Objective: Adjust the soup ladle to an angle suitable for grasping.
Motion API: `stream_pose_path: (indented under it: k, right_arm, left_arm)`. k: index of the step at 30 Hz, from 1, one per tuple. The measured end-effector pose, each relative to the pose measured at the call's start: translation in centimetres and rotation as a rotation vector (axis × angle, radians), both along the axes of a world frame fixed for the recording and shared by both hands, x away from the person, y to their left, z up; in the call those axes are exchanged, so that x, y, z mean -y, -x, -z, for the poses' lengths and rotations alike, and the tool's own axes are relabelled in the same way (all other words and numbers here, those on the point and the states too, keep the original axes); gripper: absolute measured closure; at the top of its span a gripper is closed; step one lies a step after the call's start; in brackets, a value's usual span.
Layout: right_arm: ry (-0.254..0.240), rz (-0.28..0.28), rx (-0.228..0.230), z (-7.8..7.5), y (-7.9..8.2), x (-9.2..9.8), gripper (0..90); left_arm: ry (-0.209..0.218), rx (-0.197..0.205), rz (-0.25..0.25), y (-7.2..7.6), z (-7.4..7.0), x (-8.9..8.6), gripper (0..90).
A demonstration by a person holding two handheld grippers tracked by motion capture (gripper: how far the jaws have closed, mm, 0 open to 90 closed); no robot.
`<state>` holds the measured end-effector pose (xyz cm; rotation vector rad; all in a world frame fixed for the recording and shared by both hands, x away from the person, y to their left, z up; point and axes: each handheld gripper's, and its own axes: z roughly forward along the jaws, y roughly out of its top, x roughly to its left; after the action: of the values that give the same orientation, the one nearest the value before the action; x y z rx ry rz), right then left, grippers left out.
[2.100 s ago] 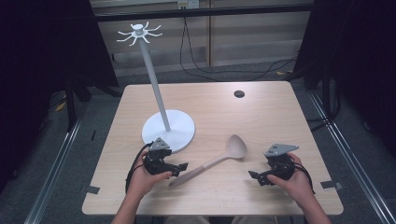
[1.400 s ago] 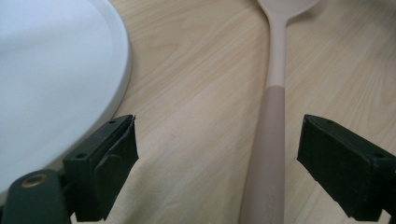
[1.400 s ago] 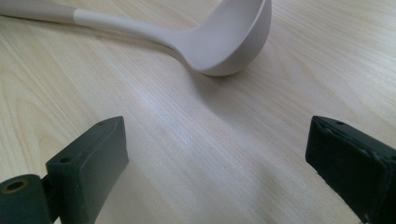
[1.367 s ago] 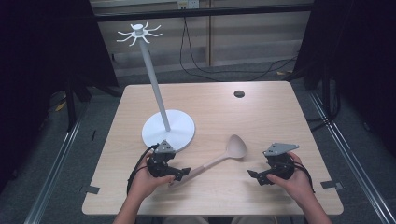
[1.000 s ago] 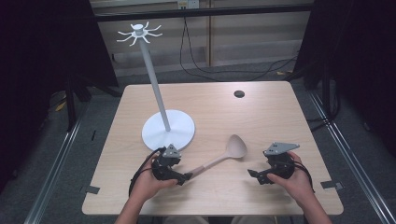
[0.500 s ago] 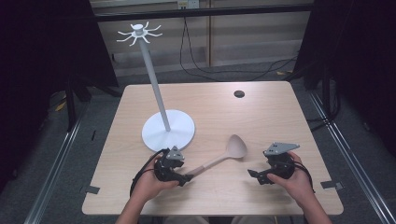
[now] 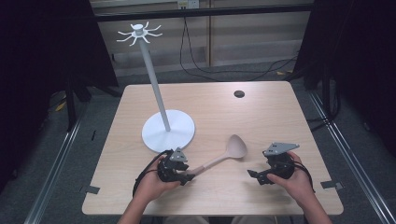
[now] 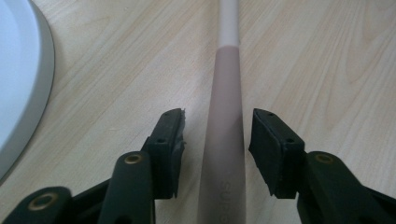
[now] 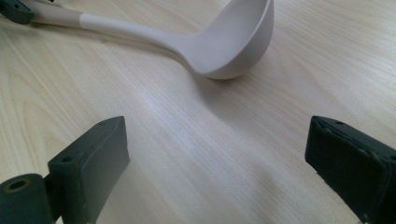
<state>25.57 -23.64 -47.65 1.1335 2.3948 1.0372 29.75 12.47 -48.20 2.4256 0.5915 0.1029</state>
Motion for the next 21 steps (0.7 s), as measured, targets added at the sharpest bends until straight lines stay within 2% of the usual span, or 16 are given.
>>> stream_pose_path:
  k: [1, 2, 3, 4, 11, 13, 14, 15, 17, 20, 21]
  right_arm:
    - [0.0, 0.0, 0.0, 0.01, 0.0, -0.01, 5.6]
    - [0.0, 0.002, -0.003, 0.01, 0.03, 0.0, 5.6]
    - [0.003, 0.002, -0.001, 0.0, 0.03, 0.01, 5.6]
    - [-0.002, -0.004, 0.005, 0.04, -0.03, 0.04, 5.6]
    - [0.0, -0.001, 0.001, 0.03, -0.02, -0.01, 5.6]
    - [0.0, -0.004, 0.003, 0.05, -0.04, -0.04, 5.6]
    - [0.0, -0.007, 0.007, 0.08, -0.07, -0.04, 5.6]
    - [0.0, -0.006, 0.004, 0.09, -0.05, -0.06, 5.6]
    - [0.002, -0.01, 0.005, 0.12, -0.07, -0.07, 5.6]
    - [0.001, -0.009, 0.003, 0.14, -0.06, -0.11, 5.6]
    - [0.002, -0.005, -0.002, 0.13, -0.02, -0.13, 5.6]
  left_arm:
    - [-0.013, 0.002, 0.009, -0.06, -0.04, -0.01, 56.3]
    - [-0.006, 0.0, 0.008, -0.05, 0.03, 0.04, 56.9]
    - [0.045, -0.013, -0.043, 0.24, 0.29, 0.34, 57.6]
    - [0.016, -0.01, -0.019, 0.1, 0.19, 0.2, 58.4]
    - [-0.002, -0.011, -0.006, -0.09, 0.34, 0.25, 60.6]
    - [0.039, -0.02, -0.035, 0.09, 0.57, 0.57, 62.5]
    - [-0.03, -0.008, 0.035, -0.28, 0.25, 0.27, 63.6]
    - [-0.018, -0.013, 0.027, -0.23, 0.29, 0.37, 64.7]
    - [-0.024, -0.021, 0.046, -0.34, 0.18, 0.36, 68.9]
    - [-0.01, -0.03, 0.024, -0.24, 0.18, 0.53, 70.2]
    - [-0.023, -0.022, 0.037, -0.35, 0.12, 0.51, 70.4]
